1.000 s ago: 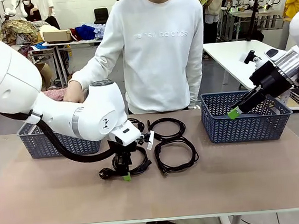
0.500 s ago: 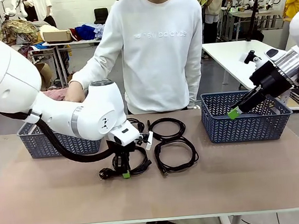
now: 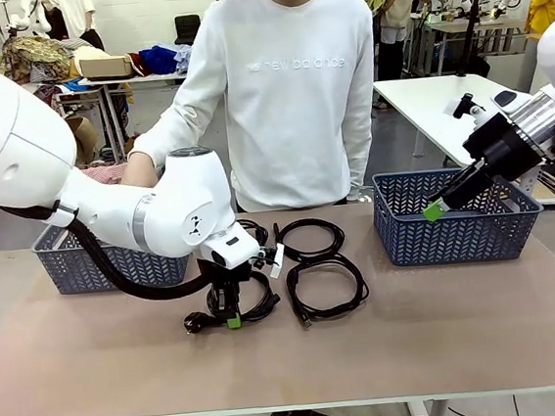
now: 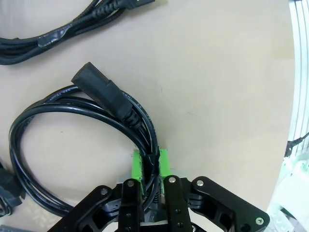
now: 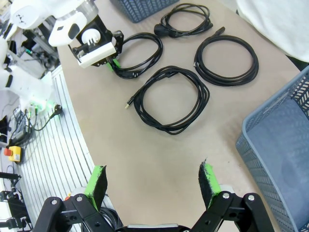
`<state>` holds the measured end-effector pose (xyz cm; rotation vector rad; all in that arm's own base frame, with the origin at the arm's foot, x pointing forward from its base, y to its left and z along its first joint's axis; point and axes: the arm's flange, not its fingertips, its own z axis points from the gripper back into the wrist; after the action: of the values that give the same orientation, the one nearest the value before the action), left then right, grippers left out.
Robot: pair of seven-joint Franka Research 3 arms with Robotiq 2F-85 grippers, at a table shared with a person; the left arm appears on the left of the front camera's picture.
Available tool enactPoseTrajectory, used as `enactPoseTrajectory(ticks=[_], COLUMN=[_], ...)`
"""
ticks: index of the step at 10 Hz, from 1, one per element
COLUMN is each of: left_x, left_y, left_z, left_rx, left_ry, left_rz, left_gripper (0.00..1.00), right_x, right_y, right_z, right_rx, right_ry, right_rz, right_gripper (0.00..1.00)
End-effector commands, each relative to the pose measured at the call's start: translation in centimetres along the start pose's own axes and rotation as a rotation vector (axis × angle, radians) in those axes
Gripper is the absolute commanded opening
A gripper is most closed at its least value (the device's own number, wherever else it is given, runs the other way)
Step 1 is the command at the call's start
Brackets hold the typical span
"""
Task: Organize the cables according to human instructions.
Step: Pick up a bundle of cables and place it in the basket indicated by the human.
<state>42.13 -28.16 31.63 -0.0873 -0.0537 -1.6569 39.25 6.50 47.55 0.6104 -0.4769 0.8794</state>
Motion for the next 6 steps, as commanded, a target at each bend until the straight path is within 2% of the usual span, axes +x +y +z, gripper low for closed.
enactPoseTrajectory(ticks=[1, 3, 6], left_x=[0.0, 0.0, 0.6], left_y=[0.0, -0.8, -1.9], left_z=[0.6, 1.5, 6.1], left_rx=[-0.012, -0.015, 0.063], left_ry=[0.011, 0.009, 0.029], left_rz=[0.001, -0.003, 0.009], left_gripper=[0.01, 0.0, 0.0], right_x=[0.2, 0.2, 0.2], right_y=[-0.2, -0.2, -0.2], right_z=[0.1, 0.1, 0.1], right_rx=[0.016, 0.016, 0.016], right_ry=[-0.031, -0.031, -0.031], right_rz=[0.017, 0.017, 0.017], right_gripper=[1.0, 1.0, 1.0])
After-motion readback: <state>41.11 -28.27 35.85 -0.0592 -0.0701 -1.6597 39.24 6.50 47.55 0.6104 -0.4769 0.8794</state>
